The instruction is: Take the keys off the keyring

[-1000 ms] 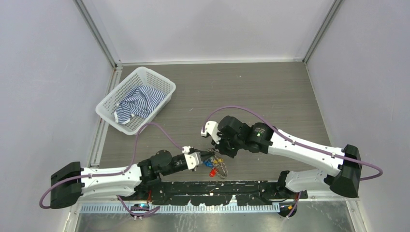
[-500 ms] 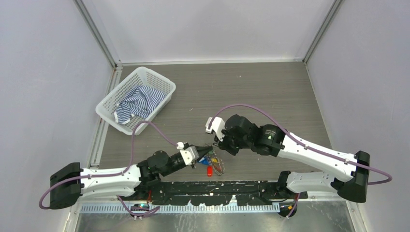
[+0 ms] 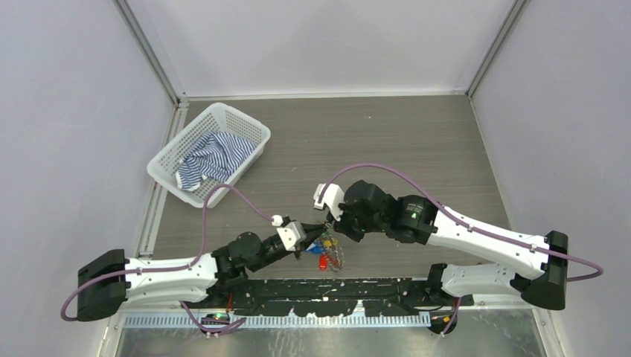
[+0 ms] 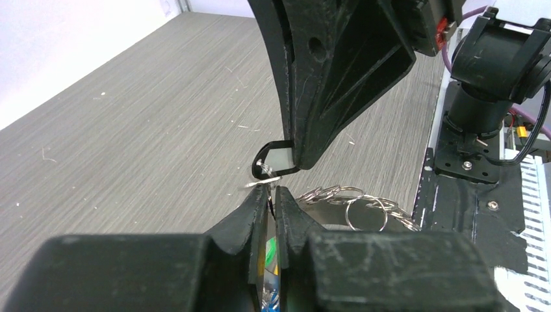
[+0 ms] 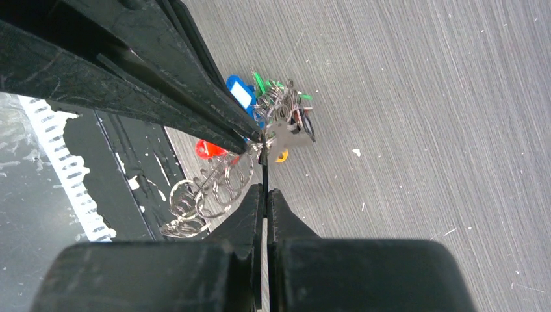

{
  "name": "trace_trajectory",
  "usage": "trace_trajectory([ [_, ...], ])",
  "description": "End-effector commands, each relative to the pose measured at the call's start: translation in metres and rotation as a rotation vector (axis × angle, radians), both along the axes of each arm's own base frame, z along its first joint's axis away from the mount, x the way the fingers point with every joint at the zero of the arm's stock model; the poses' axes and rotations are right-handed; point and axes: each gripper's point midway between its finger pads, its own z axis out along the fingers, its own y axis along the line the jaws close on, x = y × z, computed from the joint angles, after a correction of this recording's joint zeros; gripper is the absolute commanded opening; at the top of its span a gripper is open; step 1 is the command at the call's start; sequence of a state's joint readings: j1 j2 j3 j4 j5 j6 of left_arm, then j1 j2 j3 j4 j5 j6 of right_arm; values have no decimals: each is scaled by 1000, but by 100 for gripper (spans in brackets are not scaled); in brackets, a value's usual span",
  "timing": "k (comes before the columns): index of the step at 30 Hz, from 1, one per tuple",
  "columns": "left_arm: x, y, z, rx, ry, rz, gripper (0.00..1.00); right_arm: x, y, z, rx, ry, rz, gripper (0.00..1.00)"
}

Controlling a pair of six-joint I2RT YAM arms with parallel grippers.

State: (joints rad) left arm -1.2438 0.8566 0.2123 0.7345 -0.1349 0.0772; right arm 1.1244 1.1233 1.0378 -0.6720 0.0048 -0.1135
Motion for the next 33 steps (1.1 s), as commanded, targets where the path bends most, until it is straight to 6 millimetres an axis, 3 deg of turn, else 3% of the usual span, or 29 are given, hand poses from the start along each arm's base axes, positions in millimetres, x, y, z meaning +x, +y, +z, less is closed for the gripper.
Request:
trace_trajectory([
  [1, -1, 3, 2, -13, 19, 10, 15, 8, 18, 40, 141, -86, 0, 1],
  [10, 3, 3, 9, -2, 6, 27, 21, 3, 16, 37, 111, -83, 12, 1],
  [26, 4, -9, 28, -14, -36, -1, 22, -4, 15, 30, 75, -72, 32, 1],
  [33, -4, -15, 16, 47, -25, -54, 16, 0, 11, 32, 66, -96, 22, 1],
])
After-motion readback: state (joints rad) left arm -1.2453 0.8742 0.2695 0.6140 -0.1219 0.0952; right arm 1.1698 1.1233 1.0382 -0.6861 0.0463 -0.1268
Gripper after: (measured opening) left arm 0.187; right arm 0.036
